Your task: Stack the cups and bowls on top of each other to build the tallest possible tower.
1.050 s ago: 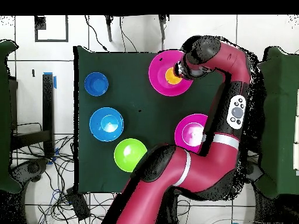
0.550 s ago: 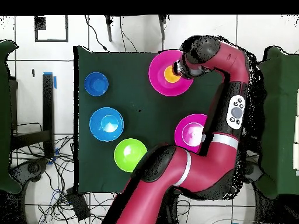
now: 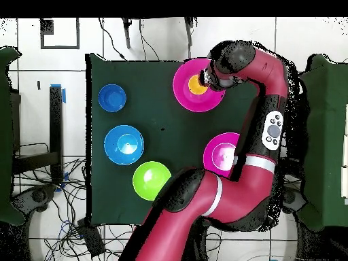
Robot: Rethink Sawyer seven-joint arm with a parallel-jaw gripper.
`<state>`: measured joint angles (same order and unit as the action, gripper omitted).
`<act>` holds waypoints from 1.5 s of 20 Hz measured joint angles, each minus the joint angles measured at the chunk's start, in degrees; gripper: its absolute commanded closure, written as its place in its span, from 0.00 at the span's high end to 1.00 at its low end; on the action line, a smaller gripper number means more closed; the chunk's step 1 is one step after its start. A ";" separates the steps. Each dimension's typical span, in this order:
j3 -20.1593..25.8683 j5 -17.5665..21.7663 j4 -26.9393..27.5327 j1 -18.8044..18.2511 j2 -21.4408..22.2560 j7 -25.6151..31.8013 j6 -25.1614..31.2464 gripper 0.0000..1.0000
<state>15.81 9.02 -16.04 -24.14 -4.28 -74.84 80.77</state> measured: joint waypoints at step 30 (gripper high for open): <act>1.51 0.70 2.03 -0.01 0.43 0.00 8.07 1.00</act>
<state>17.32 9.72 -14.01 -24.14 -3.84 -74.84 88.84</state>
